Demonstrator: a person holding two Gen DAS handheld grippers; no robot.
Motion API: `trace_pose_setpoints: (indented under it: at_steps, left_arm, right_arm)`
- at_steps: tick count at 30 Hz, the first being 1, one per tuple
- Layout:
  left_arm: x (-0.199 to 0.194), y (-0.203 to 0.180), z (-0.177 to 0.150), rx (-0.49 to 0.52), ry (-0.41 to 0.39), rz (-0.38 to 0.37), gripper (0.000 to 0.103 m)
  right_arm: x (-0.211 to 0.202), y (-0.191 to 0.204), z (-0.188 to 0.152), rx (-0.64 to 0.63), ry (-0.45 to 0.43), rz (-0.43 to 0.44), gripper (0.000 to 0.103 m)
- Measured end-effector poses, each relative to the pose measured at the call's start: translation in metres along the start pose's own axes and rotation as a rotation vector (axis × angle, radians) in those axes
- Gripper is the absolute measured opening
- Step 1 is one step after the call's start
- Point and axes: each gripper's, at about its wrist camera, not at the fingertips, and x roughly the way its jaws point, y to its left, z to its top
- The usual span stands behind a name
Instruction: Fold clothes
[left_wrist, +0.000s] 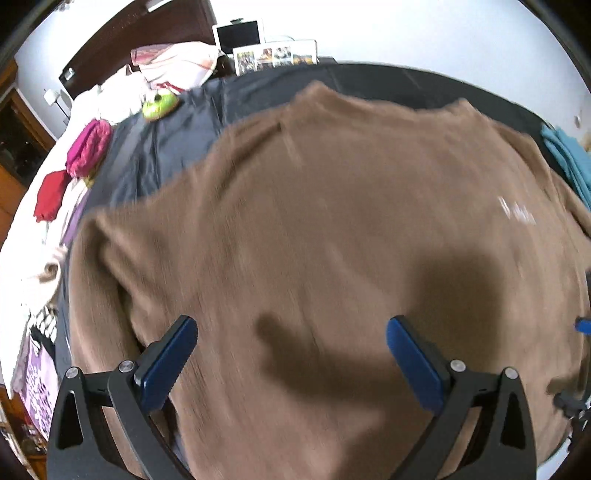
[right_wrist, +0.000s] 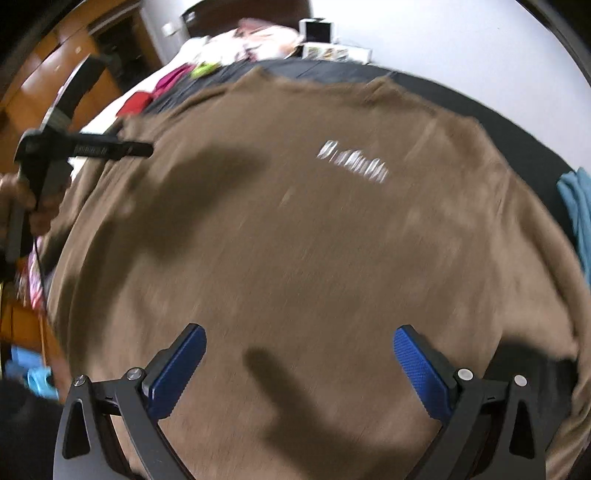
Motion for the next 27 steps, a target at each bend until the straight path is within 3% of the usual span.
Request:
trace_pose_setpoints:
  at_steps: [4, 9, 13, 20, 23, 27]
  left_arm:
    - [-0.009, -0.004, -0.049, -0.031, 0.027, 0.003, 0.103]
    - [-0.008, -0.003, -0.1, -0.039, 0.057, 0.075, 0.103]
    - [-0.013, 0.008, -0.124, -0.09, 0.051, 0.079, 0.103]
    - [-0.019, -0.009, -0.122, -0.102, 0.054, 0.131, 0.103]
    - [-0.032, -0.034, -0.109, -0.081, 0.022, 0.082, 0.103]
    - [-0.049, -0.073, -0.093, -0.008, -0.031, 0.023, 0.103]
  right_arm:
    - [-0.002, 0.019, -0.041, -0.07, 0.027, 0.047, 0.103]
    - [-0.002, 0.032, -0.076, -0.283, -0.006, -0.036, 0.103]
    - [-0.006, 0.016, -0.085, -0.297, -0.026, -0.041, 0.103]
    - [-0.003, 0.007, -0.084, -0.244, -0.055, -0.066, 0.103]
    - [-0.009, 0.005, -0.083, -0.182, -0.072, -0.101, 0.103]
    - [-0.04, -0.023, -0.096, 0.004, -0.168, -0.17, 0.103]
